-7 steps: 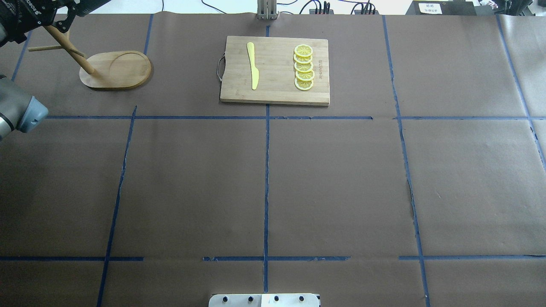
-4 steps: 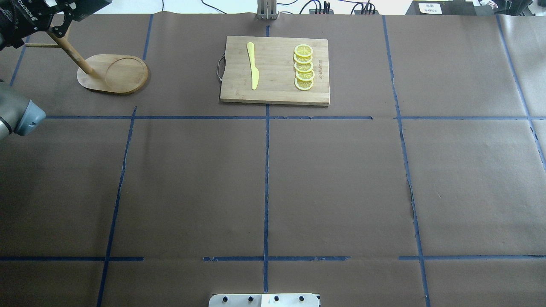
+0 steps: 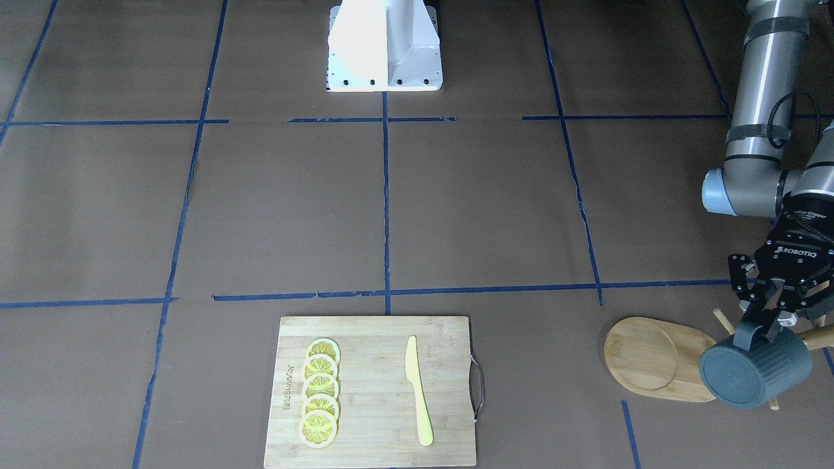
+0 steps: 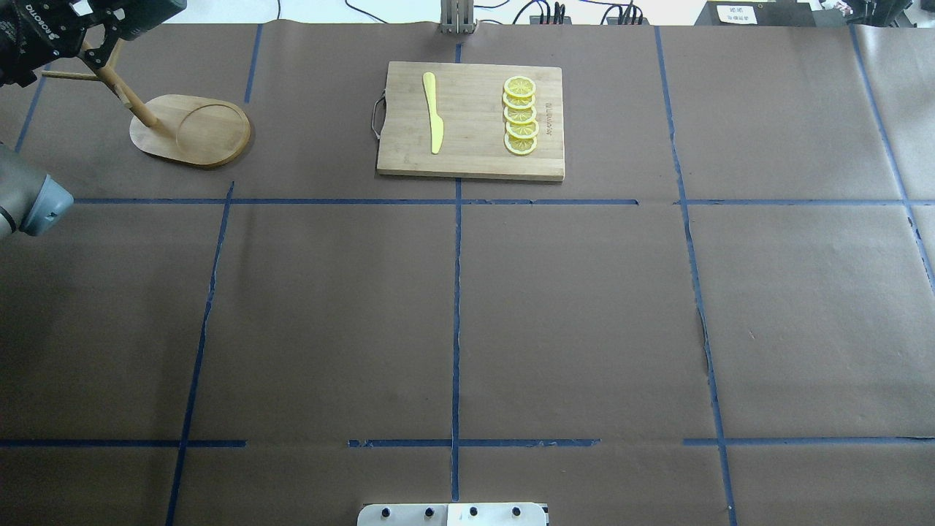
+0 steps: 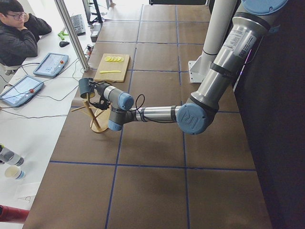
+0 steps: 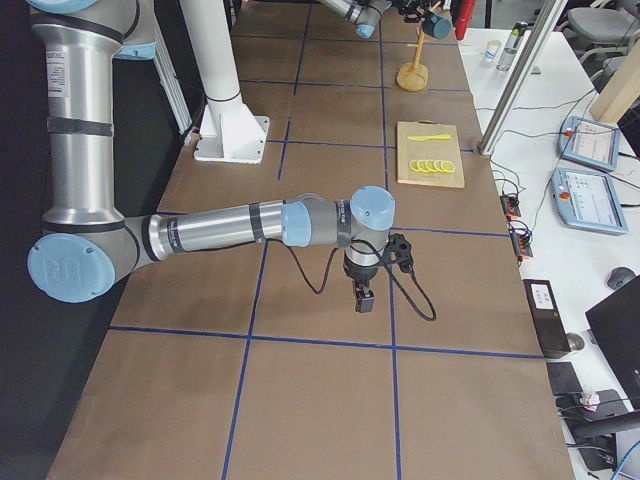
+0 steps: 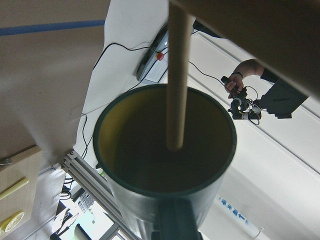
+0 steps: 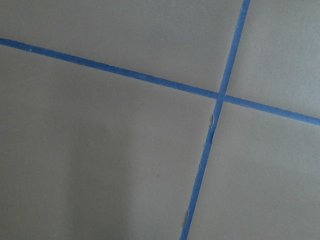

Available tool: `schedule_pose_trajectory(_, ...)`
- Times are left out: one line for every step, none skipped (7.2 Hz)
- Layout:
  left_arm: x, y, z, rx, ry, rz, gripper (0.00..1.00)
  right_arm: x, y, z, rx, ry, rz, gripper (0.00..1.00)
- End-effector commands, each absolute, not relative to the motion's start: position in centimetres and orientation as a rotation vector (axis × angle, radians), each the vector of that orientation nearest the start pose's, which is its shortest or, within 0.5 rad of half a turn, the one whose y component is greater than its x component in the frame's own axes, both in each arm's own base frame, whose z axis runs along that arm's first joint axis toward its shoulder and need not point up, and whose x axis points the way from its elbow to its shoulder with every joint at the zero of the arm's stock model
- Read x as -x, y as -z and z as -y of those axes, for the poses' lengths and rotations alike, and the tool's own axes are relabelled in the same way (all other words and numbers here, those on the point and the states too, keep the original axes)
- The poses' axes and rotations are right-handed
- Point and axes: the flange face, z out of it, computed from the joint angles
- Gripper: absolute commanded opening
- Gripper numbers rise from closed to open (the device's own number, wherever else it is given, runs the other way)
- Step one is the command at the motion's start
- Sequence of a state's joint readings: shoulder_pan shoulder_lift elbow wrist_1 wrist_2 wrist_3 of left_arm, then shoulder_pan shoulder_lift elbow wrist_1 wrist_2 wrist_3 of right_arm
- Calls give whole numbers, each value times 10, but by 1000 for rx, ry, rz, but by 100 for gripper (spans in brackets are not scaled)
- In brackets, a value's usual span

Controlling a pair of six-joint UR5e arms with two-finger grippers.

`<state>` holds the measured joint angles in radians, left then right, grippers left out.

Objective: Hang cup on storage rack
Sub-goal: 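Hook the mug handle onto a rack arm with the left gripper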

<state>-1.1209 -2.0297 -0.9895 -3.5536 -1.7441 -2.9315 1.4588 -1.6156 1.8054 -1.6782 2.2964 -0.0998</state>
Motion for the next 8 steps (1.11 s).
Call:
schedule_pose_trajectory(-173,-471,626,400,1469,-2130,0,-14,-580,476,-73,230,727,100)
schedule_pose_trajectory(-170,-478,620,400,1476,-2123,0,-14,-579,476,-74,231,727,100)
schedule_pose_trajectory(-170,-480,618,412,1467,-2110,1,-14,-577,475,-77,232,727,100)
schedule_pose_trajectory(-168,-490,613,414,1477,-2096,1,-14,-577,475,-77,232,727,100)
schedule_pose_trajectory(-168,-492,612,417,1475,-2092,1,-14,-577,475,-77,232,727,100)
schedule_pose_trajectory(-165,-502,605,419,1482,-2082,1,-14,-577,475,-77,232,727,100)
schedule_pose_trajectory(-165,-502,603,427,1465,-2084,2,-14,-577,475,-77,232,727,100)
schedule_pose_trajectory(-163,-508,600,427,1473,-2077,3,-14,-578,475,-75,230,727,100)
